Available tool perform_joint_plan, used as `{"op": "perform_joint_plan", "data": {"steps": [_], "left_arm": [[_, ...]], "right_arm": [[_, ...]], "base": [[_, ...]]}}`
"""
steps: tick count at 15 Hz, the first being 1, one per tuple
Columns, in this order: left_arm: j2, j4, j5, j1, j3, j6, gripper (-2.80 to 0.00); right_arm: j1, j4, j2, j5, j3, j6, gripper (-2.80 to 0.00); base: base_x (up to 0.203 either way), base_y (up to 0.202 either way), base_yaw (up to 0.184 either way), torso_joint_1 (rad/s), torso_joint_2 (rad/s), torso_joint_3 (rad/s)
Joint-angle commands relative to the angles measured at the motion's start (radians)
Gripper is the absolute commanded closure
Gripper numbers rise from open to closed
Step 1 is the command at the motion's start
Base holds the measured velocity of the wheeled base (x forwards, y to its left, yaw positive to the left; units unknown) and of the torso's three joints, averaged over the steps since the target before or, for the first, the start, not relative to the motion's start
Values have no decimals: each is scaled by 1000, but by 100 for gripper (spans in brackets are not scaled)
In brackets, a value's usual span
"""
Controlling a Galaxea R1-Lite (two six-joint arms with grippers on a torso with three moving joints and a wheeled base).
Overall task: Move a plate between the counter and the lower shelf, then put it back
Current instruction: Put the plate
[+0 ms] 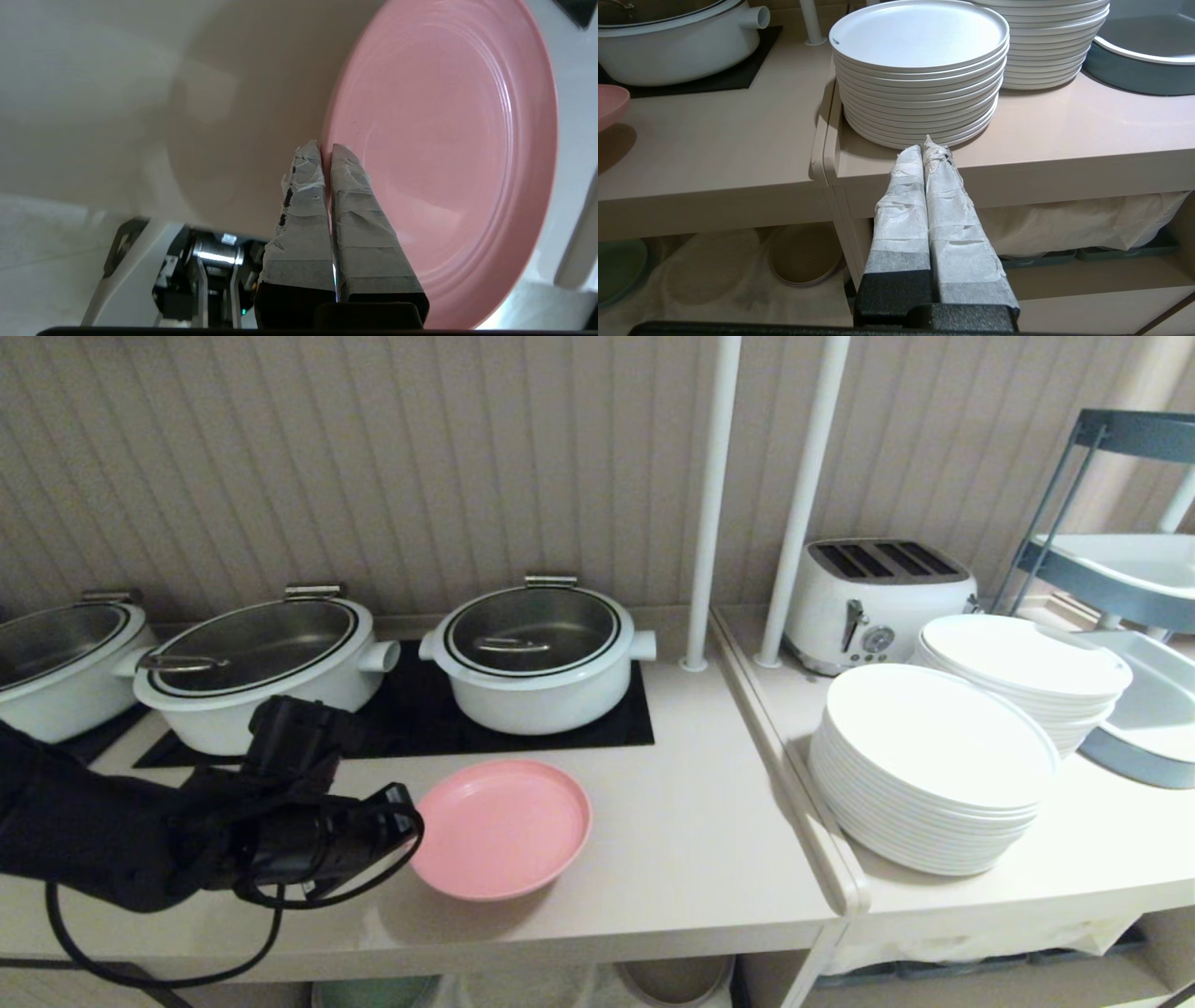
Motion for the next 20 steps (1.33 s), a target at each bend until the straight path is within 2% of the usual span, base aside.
{"op": "perform_joint_plan", "data": {"steps": [1,4,8,20], "left_arm": [[33,-17,-11,9,5,9,0],[60,-26,-24,27,-2,22,0],[104,-105,-26,30,1,23,0],[174,-140,-40,25,-1,23,0]], "right_arm": [[0,0,1,0,0,1,0],[0,0,1,0,0,-1,0],[0,0,1,0,0,1,0],[0,0,1,0,0,1,0]], "base": [[0,0,0,0,0,0],[0,0,0,0,0,0],[0,0,0,0,0,0],[0,0,0,0,0,0]]}}
